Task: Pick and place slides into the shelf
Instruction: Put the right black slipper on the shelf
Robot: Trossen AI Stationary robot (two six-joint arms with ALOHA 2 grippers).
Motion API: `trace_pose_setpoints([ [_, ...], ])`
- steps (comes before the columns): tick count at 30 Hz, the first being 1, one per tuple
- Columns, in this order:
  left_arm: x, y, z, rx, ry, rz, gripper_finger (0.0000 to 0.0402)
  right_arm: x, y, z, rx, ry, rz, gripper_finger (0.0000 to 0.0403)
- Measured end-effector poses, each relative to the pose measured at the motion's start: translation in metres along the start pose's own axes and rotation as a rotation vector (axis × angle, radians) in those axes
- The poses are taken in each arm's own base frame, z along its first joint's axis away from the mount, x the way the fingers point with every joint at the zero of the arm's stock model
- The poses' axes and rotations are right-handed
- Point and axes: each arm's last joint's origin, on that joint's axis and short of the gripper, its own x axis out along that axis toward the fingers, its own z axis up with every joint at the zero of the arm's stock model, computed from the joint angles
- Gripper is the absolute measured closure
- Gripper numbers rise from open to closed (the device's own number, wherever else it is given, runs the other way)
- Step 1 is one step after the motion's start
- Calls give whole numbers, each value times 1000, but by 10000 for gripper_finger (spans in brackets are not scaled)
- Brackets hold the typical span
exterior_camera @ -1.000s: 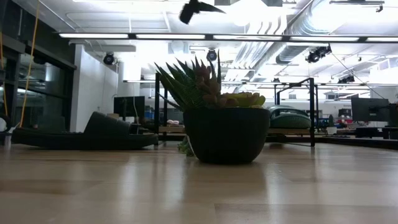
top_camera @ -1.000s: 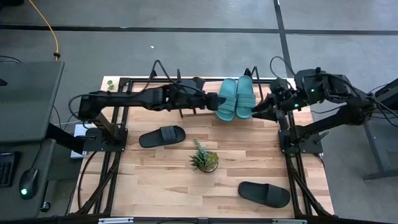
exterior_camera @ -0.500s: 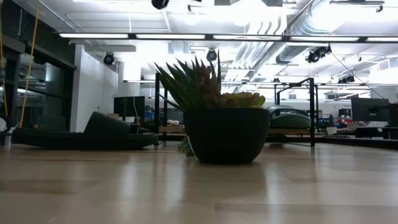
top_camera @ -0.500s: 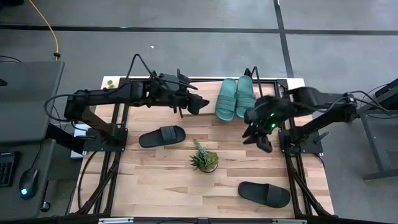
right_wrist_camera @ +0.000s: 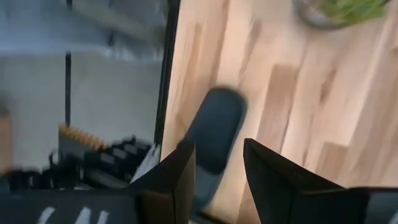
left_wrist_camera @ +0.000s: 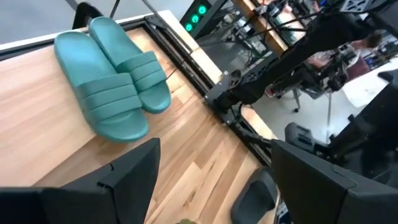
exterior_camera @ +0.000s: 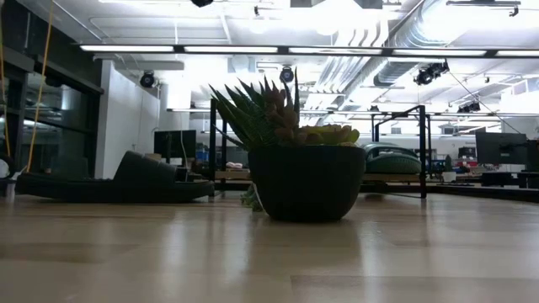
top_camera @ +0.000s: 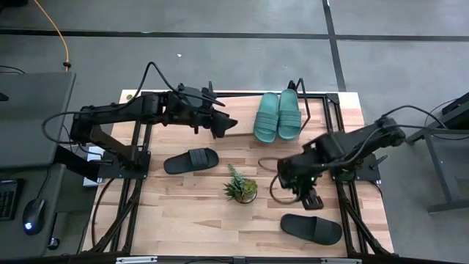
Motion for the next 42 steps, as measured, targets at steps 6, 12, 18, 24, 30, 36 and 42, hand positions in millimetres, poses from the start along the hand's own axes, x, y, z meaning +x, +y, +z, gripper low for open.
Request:
trace_pose_setpoints([
  [6,-12,2,-1,30,10,15,117,23,12,2,-77,123,46,275],
  [12,-18,2,0,47,5,15,117,47,20,7,-163,224,142,275],
  [18,-22,3,0,49,7,16,117,67,24,10,-252,311,216,275],
  [24,-23,4,-2,52,22,29,117,86,22,16,-326,361,244,275],
  [30,-23,6,-3,56,42,49,117,112,12,16,-359,413,294,275],
  [36,-23,8,-5,59,60,66,117,154,-15,-19,-241,578,384,275],
  [42,-23,8,-5,60,57,69,117,176,-30,-40,-175,631,464,275],
])
